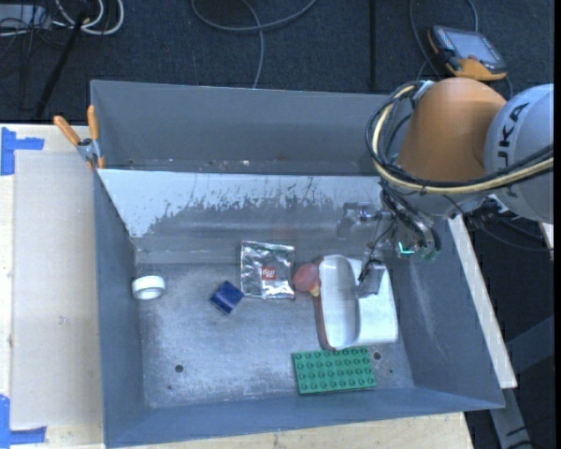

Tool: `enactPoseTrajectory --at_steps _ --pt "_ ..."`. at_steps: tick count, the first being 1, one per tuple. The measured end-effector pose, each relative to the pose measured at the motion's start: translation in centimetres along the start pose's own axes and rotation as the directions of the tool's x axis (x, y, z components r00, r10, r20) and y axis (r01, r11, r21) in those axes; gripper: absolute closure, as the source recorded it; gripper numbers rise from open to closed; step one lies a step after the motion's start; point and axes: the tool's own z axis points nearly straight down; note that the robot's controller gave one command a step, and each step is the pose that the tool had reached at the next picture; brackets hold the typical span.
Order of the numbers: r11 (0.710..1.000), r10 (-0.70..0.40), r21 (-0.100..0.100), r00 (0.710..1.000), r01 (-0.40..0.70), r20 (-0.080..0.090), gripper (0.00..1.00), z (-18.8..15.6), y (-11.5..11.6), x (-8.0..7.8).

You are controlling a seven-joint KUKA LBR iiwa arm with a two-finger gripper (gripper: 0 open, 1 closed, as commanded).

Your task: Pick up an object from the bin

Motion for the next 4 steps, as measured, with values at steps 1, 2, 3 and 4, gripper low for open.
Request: enactPoseTrajectory --at_steps 1,2,3,4 --pt "0.983 -0.182 -0.001 0.983 0.182 0.022 0.00 9.6 -7.4 4.2" --pt "0.897 -0.442 0.002 0.897 0.442 0.005 0.00 5.3 -4.3 10.2" --pt "0.785 -0.620 0.004 0.785 0.620 0.006 0.00 10.5 2.6 10.5" --pt "0.785 -0.619 0.010 0.785 0.619 0.008 1.00 10.3 2.3 10.3"
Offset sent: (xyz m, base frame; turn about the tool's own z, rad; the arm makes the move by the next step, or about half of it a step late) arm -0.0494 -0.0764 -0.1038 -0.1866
